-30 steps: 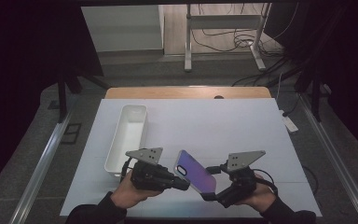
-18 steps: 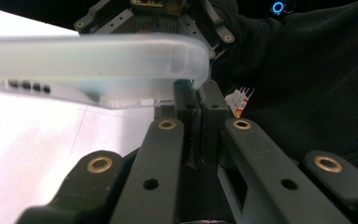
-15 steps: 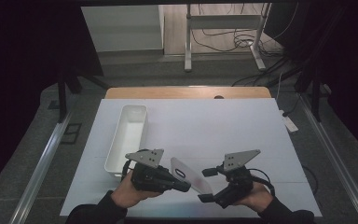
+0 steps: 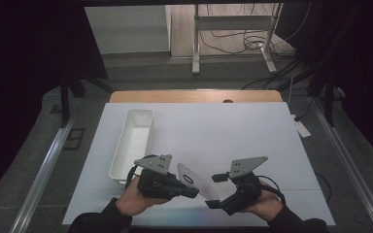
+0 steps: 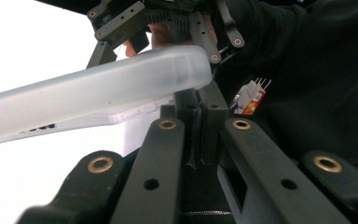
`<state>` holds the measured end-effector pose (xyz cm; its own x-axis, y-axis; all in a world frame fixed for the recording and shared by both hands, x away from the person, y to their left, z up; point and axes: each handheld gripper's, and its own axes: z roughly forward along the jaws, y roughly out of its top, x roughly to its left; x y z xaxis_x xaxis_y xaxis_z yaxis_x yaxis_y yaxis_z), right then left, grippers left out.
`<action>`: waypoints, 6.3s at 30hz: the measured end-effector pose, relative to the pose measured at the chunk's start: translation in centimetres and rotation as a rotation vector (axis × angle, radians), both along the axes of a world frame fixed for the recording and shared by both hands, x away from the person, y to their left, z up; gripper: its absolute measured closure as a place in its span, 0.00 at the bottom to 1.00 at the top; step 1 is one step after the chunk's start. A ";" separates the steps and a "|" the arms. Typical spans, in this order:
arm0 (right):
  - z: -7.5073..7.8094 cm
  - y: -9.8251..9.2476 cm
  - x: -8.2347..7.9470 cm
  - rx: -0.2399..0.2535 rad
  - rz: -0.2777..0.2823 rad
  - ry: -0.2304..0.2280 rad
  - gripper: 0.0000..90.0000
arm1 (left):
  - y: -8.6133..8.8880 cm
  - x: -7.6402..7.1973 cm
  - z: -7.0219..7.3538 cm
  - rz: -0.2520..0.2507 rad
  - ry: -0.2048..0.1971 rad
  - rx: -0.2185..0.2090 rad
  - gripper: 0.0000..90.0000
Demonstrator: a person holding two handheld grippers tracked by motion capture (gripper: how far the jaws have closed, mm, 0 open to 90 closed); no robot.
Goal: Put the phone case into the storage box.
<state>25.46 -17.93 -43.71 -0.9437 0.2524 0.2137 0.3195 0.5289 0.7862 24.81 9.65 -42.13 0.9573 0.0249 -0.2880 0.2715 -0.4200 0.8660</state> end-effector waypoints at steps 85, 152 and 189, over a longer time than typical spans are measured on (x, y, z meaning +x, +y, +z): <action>-0.4 -8.2 -0.6 -0.169 -0.405 -0.143 0.00 | 3.2 5.4 2.2 0.415 -0.061 0.274 0.98; -1.2 -16.3 -3.0 -0.214 -0.758 -0.123 0.00 | 9.9 8.5 6.1 0.659 -0.064 0.363 0.98; -1.1 -16.1 -3.4 -0.250 -0.759 -0.129 0.00 | 12.7 12.0 6.1 0.798 -0.036 0.516 0.98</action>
<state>22.04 -34.06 -44.83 -0.5092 0.8600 -0.0327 0.5766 0.3691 0.7289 36.82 22.37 -36.07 0.6111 0.7910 -0.0296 0.6203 -0.4553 0.6386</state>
